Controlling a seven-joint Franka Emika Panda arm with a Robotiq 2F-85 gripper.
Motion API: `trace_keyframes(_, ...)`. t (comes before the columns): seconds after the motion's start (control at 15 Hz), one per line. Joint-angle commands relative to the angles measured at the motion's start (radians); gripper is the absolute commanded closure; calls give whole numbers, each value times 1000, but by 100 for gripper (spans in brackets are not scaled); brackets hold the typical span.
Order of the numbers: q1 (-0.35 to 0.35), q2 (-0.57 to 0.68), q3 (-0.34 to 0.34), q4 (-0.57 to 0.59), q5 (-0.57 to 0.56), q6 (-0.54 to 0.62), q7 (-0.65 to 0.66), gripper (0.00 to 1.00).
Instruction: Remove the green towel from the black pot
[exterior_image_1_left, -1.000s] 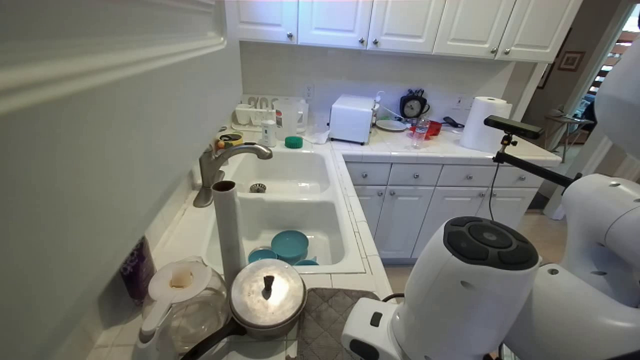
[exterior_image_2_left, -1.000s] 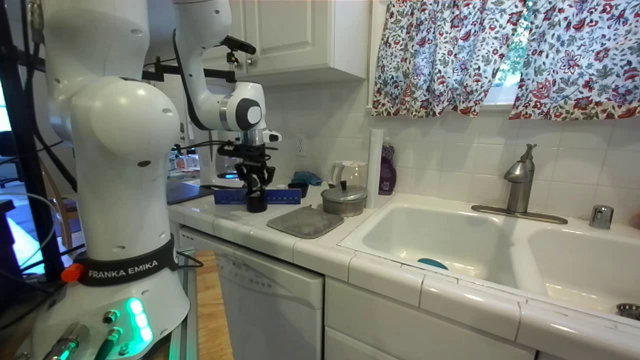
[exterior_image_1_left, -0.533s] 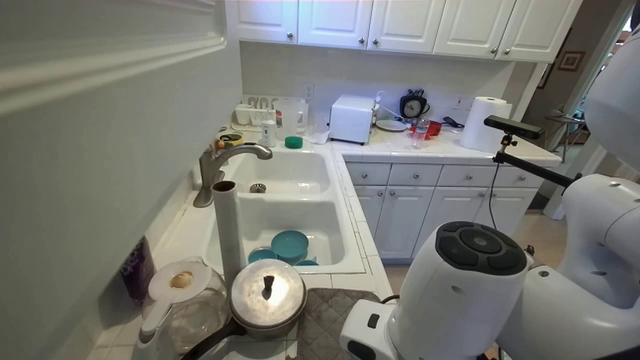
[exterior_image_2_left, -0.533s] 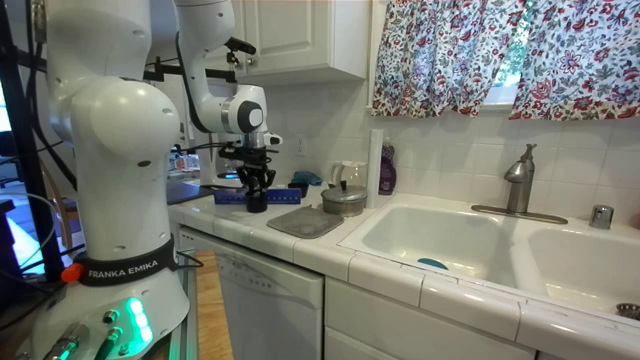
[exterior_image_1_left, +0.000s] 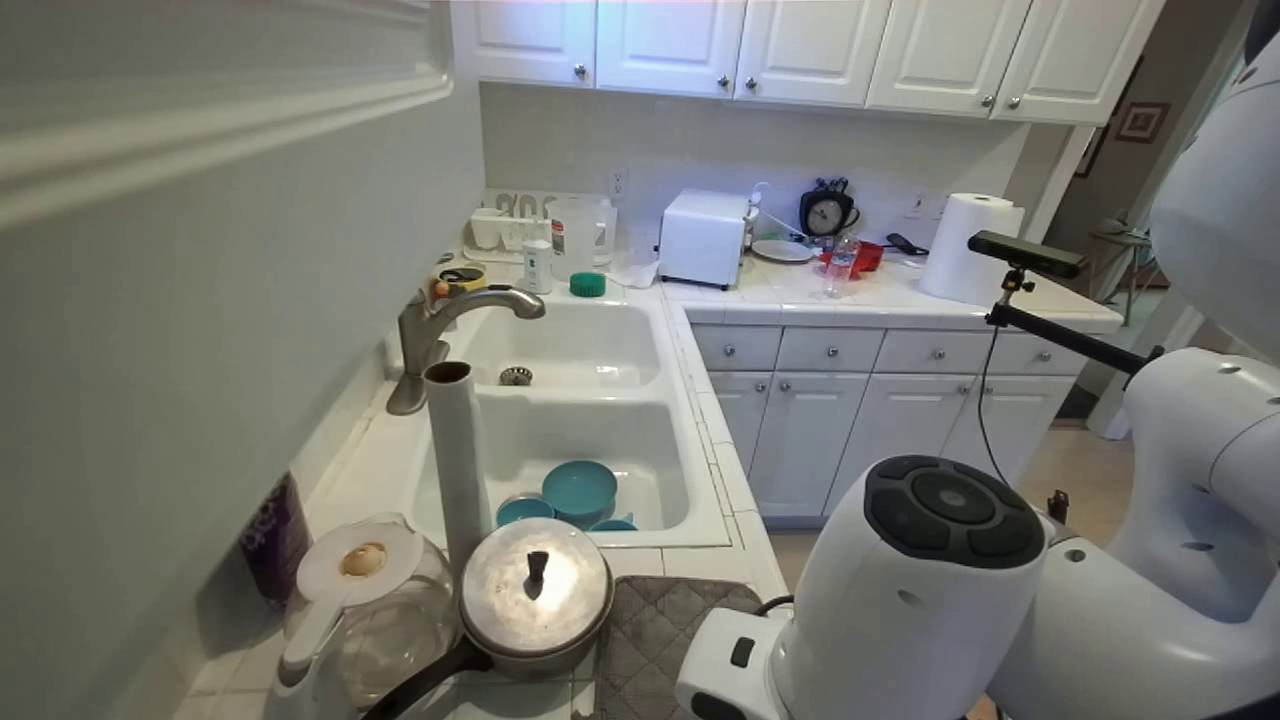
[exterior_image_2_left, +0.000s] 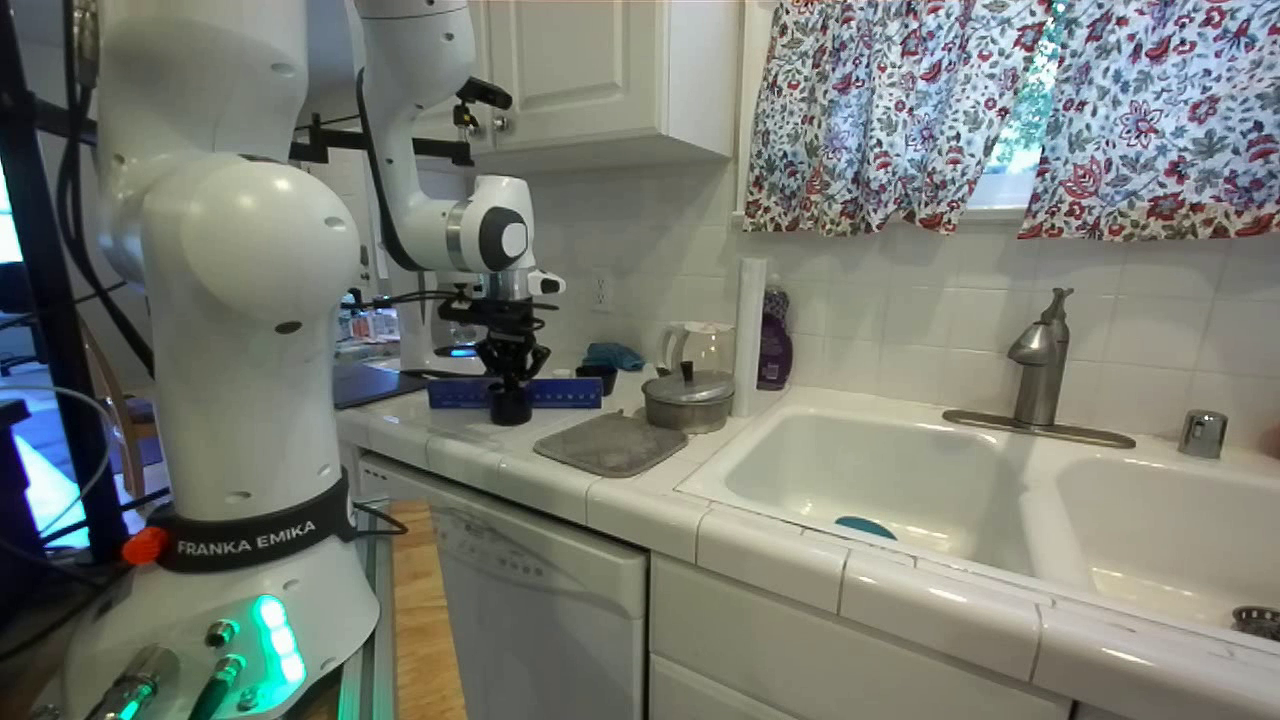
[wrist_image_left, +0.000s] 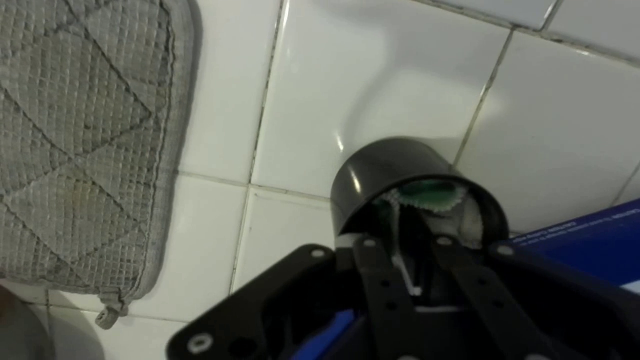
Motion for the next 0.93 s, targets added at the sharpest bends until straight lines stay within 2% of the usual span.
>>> trace_keyframes(0.0, 7, 15, 0, 16, -36, 8, 41, 100)
trace_keyframes(0.47, 16, -47, 54, 15, 49, -27, 9, 99)
trace_keyframes(0.87, 22, -136, 71, 5, 58, -70, 26, 99)
